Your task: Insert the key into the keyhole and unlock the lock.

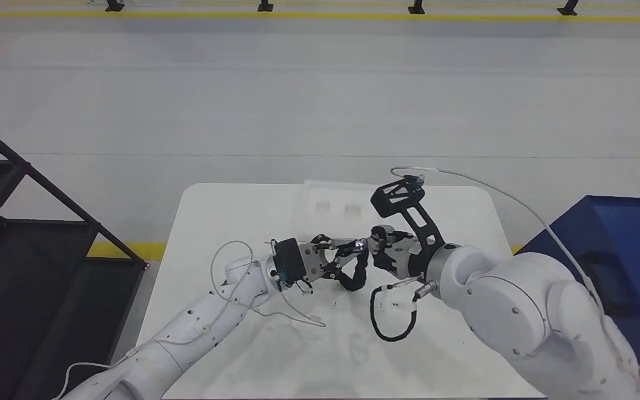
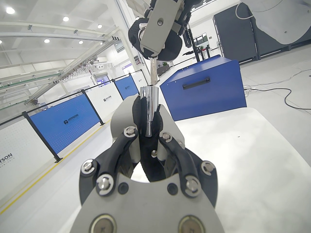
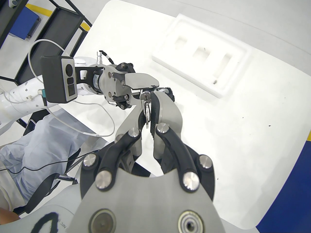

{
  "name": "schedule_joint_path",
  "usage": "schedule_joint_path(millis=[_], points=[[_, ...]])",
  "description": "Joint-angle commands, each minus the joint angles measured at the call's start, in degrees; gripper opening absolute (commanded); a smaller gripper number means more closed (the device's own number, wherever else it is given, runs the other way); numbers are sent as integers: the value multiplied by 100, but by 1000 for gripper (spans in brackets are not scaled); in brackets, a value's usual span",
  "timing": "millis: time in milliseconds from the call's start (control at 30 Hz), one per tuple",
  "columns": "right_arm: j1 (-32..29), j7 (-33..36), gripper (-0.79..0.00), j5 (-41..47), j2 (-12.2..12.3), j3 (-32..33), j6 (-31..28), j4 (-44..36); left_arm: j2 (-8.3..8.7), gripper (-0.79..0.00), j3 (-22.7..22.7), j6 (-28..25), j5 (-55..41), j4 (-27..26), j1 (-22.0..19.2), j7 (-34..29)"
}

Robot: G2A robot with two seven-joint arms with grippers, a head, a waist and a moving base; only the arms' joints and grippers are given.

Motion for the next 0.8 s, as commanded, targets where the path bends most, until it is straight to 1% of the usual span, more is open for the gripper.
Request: schedule_joint_path(millis=[0,767], points=[[11,-14,-785,38,-2,-2,15,12,-10,-785,-7,-12,45,-4,9,7],[83,-92,-785,240,37,-101,93,132,-96,-785,-262,-74,272,-10,146,90]])
